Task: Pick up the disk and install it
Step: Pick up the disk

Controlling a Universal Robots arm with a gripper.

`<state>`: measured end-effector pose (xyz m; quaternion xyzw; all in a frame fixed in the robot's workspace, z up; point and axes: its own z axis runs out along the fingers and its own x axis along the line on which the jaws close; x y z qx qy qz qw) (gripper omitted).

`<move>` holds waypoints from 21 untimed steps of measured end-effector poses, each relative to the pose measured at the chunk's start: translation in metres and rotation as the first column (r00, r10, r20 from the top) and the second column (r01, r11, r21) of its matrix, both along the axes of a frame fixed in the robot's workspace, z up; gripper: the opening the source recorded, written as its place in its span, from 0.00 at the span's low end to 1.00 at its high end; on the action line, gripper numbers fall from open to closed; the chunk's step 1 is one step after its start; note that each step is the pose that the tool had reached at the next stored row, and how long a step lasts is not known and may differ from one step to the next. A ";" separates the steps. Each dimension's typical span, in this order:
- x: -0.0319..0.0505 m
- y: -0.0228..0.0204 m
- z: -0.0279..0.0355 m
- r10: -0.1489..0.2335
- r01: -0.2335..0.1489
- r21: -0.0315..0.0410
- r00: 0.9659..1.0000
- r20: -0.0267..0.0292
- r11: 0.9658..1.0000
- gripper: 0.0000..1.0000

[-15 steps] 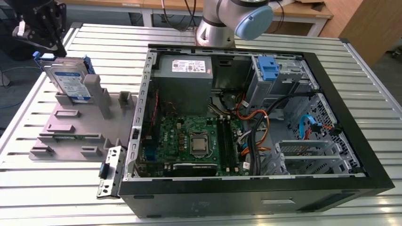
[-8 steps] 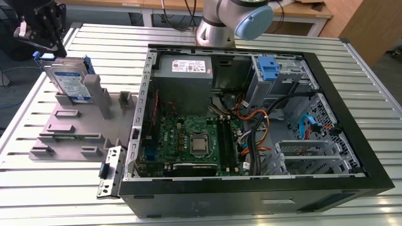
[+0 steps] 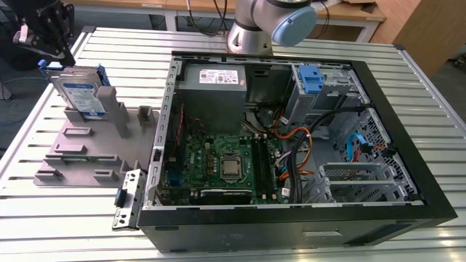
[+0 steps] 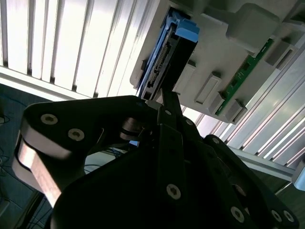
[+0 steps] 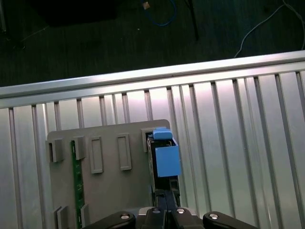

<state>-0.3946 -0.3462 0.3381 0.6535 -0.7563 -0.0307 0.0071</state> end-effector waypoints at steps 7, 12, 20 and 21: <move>-0.0004 0.0000 0.0000 0.000 0.000 0.000 1.000 0.000 1.000 0.11; -0.0004 0.0000 0.0000 0.000 0.000 0.000 1.000 0.000 1.000 0.11; -0.0005 0.0000 0.0000 0.000 0.000 0.000 1.000 0.000 1.000 0.35; -0.0005 0.0000 0.0000 0.000 0.000 0.000 1.000 0.000 1.000 0.35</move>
